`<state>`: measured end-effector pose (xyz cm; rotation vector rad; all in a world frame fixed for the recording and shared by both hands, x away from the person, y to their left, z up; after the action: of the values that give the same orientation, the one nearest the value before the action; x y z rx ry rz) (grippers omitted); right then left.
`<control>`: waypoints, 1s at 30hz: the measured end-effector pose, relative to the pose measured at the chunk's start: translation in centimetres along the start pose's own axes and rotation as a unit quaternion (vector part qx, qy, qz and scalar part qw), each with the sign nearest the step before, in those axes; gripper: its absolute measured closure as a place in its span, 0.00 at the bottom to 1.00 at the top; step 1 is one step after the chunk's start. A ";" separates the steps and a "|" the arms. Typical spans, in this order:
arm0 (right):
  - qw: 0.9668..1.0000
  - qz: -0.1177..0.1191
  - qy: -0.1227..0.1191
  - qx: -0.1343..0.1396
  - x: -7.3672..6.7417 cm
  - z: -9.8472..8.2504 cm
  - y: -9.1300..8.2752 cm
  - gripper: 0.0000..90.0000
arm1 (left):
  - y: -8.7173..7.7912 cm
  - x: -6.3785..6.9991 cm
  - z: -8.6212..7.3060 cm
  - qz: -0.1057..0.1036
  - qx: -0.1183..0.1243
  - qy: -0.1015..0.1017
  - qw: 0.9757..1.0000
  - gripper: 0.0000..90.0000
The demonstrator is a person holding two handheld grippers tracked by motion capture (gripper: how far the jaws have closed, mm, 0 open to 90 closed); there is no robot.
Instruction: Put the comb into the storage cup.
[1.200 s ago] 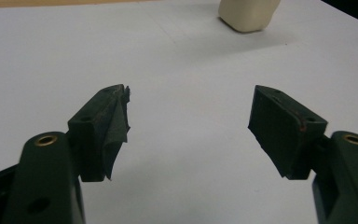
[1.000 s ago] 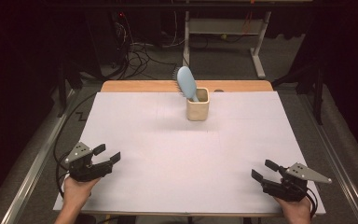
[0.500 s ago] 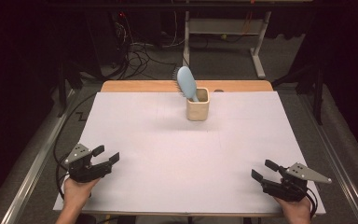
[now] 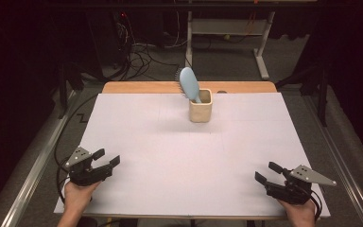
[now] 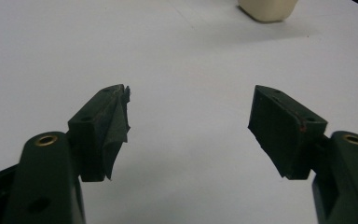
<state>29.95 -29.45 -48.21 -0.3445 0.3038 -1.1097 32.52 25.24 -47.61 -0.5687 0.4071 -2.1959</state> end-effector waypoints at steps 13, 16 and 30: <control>1.000 0.000 -0.001 0.000 0.0 0.0 0.0 0.32 | 0.0 -0.4 -0.5 0.008 0.000 -0.004 1.000 0.32; 1.000 0.000 -0.001 0.000 0.0 0.0 0.0 0.32 | 0.0 -0.5 -0.6 0.008 -0.001 -0.007 1.000 0.32; 1.000 0.000 -0.002 0.000 0.0 0.0 0.0 0.32 | 0.2 -0.6 -1.2 0.013 -0.005 -0.014 1.000 0.32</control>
<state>29.92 -29.42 -48.19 -0.3471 0.2995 -1.1093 32.42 25.69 -48.86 -0.5960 0.4083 -2.1601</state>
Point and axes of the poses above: each handheld gripper's, and its own axes: y roughly forward along the jaws, z roughly out of its top, x roughly to its right, the point moved 5 cm from there along y, roughly forward along the jaws, and after that the axes turned 10 degrees about -z, right-handed, at the moved point
